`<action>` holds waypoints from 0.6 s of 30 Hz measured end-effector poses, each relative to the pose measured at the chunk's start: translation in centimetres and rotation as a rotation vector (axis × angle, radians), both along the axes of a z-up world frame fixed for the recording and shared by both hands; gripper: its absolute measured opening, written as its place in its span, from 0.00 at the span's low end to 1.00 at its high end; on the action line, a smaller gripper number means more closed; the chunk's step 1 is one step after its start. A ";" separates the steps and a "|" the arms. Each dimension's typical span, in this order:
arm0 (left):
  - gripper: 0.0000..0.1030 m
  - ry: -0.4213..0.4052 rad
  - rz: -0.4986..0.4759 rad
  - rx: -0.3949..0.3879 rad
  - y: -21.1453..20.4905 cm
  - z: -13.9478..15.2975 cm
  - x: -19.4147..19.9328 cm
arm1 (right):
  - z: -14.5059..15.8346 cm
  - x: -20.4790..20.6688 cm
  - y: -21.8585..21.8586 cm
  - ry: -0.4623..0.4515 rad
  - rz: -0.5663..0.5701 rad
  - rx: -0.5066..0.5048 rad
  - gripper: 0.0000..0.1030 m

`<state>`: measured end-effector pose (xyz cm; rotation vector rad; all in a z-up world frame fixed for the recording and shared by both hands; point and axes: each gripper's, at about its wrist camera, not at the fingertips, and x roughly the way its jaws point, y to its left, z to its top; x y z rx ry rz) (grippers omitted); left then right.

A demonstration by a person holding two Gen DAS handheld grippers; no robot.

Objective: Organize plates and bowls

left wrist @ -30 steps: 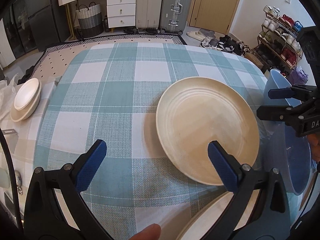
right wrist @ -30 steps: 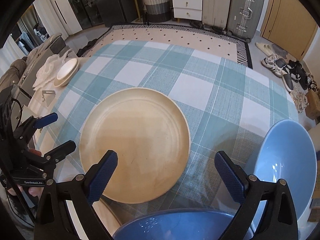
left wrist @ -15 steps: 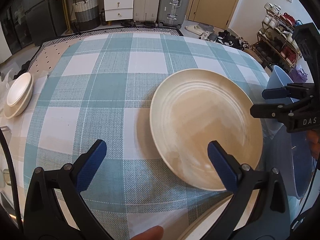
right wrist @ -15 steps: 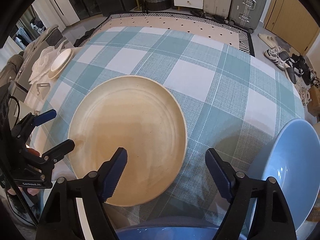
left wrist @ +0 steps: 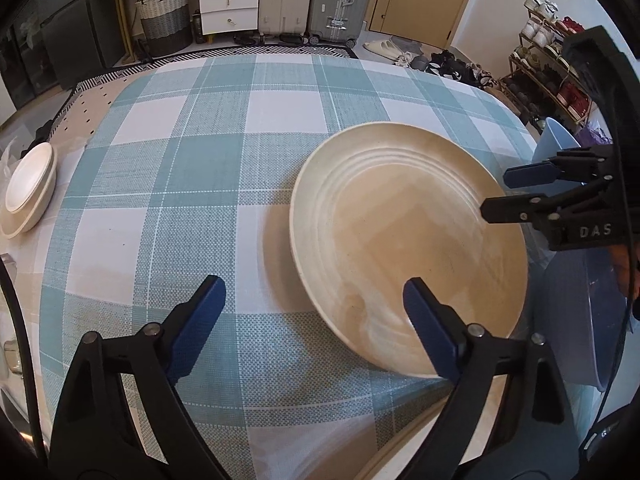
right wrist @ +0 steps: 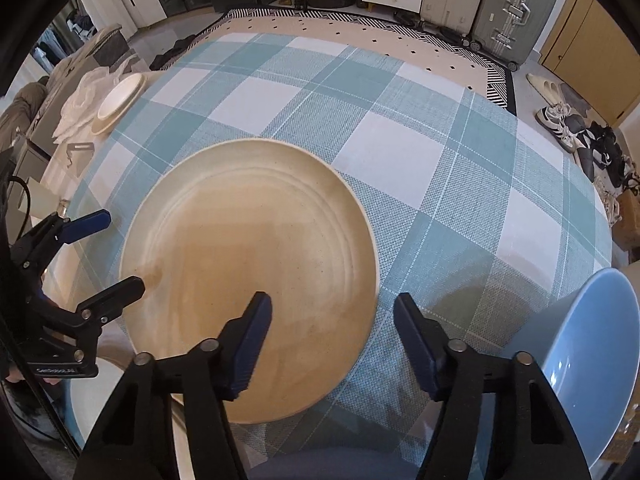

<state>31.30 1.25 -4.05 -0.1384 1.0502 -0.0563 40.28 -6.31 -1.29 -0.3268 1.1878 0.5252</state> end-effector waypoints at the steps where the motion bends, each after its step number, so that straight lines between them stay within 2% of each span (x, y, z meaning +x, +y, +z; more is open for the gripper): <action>1: 0.85 0.002 -0.006 -0.003 -0.1 -0.1 0.0 | -0.3 0.1 0.0 0.008 0.004 -0.003 0.62; 4: 0.78 0.011 -0.016 -0.006 -0.3 -0.3 0.0 | -1.0 0.4 0.1 0.020 0.002 -0.016 0.50; 10: 0.61 0.039 -0.032 -0.005 -0.7 -1.1 -0.2 | -1.2 0.3 0.0 0.018 -0.003 -0.026 0.40; 15: 0.34 0.052 -0.053 0.005 -1.3 -1.5 -0.3 | -1.0 0.2 -0.4 0.008 -0.009 -0.041 0.31; 17: 0.26 0.051 -0.062 0.009 -1.6 -1.6 -0.3 | -1.0 0.2 -0.4 0.004 -0.007 -0.046 0.29; 18: 0.25 0.050 -0.064 0.016 -1.7 -1.6 -0.3 | -1.0 0.1 -0.3 -0.001 -0.005 -0.053 0.28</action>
